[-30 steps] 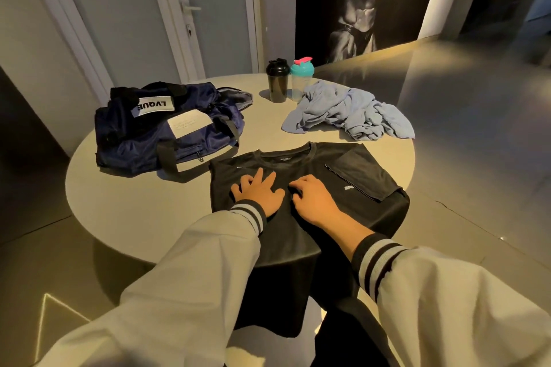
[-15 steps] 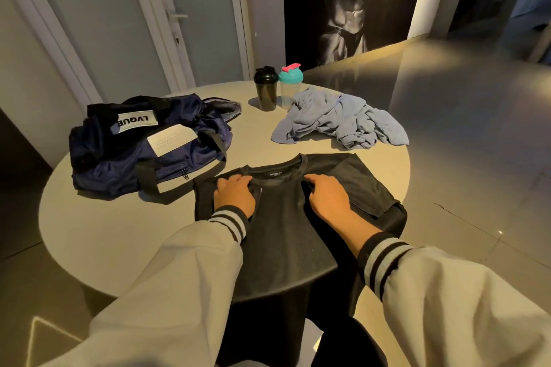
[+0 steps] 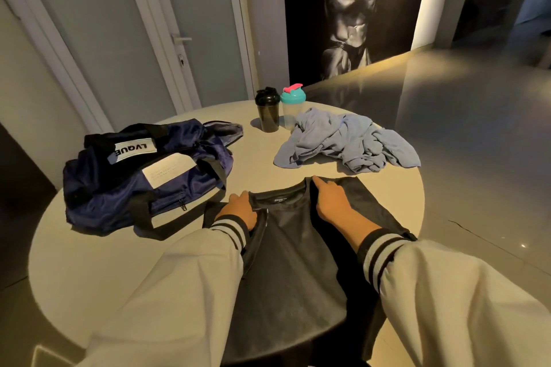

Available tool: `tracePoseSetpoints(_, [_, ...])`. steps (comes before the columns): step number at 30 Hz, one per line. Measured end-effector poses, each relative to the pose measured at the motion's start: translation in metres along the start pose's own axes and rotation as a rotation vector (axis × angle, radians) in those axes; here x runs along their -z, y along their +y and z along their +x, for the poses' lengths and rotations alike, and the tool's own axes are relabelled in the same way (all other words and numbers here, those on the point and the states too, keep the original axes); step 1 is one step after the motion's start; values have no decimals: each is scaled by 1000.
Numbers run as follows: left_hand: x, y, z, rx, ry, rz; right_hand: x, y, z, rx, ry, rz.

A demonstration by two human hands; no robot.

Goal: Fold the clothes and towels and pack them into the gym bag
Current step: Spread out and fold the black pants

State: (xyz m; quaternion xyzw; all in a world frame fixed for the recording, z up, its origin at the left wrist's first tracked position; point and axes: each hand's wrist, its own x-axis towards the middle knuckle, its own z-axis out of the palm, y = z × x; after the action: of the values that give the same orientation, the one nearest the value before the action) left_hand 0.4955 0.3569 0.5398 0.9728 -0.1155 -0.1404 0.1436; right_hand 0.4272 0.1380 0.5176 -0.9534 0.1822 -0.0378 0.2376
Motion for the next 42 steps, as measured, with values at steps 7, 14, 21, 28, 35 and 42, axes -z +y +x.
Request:
tracePoseSetpoints(7, [-4, -3, 4, -60, 132, -88, 10, -20, -1, 47, -32, 134])
tracePoseSetpoints(14, [26, 16, 1, -113, 230, -406, 16, -66, -7, 172, 65, 330])
tracePoseSetpoints(21, [128, 60, -8, -446, 578, -514, 101, -153, 21, 377, 479, 529])
tracePoseSetpoints(28, [143, 41, -49, -526, 643, -539, 120, -149, -6, 439, 524, 523])
tracePoseSetpoints(35, [49, -18, -110, -483, 533, -528, 65, -76, -91, 269, 476, 510])
tracePoseSetpoints(42, [-19, -51, -176, -402, 374, -511, 30, -33, -181, 203, 413, 554])
